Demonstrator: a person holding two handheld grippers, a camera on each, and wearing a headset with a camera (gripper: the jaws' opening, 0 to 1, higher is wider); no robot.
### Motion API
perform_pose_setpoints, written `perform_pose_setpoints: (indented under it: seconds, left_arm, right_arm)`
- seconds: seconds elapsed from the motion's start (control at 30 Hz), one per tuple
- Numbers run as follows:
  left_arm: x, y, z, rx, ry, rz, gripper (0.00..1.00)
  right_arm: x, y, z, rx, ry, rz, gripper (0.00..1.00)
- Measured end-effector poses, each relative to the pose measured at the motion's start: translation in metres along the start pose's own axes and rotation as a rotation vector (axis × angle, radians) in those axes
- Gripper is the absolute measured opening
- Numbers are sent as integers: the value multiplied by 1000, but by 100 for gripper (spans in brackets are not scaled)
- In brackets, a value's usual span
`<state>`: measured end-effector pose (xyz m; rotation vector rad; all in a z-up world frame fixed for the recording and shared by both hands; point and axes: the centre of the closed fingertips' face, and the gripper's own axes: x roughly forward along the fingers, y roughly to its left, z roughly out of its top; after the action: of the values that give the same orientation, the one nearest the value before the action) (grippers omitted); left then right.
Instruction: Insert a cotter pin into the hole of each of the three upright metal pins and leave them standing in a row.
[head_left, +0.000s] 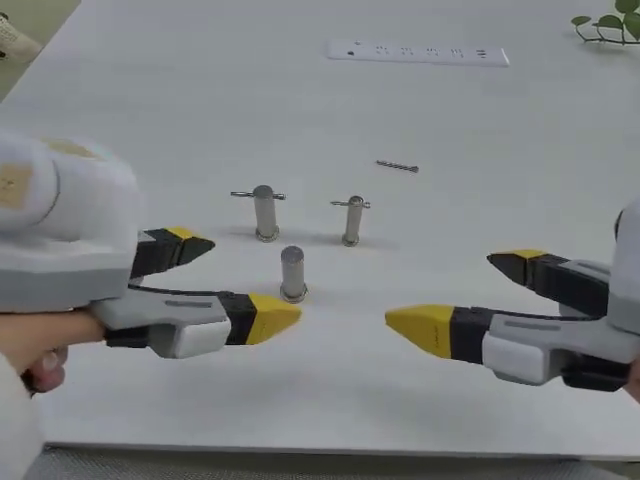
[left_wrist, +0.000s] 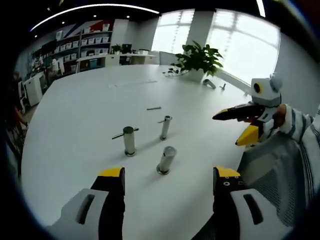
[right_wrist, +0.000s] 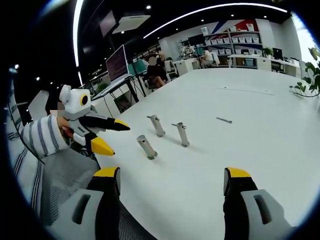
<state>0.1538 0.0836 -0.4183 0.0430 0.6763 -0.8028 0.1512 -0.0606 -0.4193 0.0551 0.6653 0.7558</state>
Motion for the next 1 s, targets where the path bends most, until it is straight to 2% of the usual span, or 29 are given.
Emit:
perform_pose_setpoints:
  seconds: [0.1,0.17,0.27,0.43,0.53,0.6,0.73,1.0]
  left_arm:
    - [-6,2,5,23,-22,-8,79]
    - [-8,5,9,52,-47,4,88]
    - [-11,7,10,70,-56,19,98]
    - [-13,4,12,86,-73,0,99]
    - [-12,3,6,107,-43,5,99]
    - [-11,3,4,112,-37,16,99]
    - [-11,-1,2,108,-37,8,99]
    - [-13,-5,-1,81,-39,8,99]
  right_arm:
    - [-1,-1,-1,-5,10,-1,83]
    - [-1,-1,-2,-11,17,-1,83]
    - [-1,-2,-2,-13,20,-5,83]
    - [-2,-4,-2,-22,32,-9,83]
    - [-2,-6,-1,-30,38,-14,83]
    - [-3,-8,1,-32,41,-19,82]
    - [-4,-12,3,-41,58,-26,80]
    - [-5,-32,20,-104,83,-58,77]
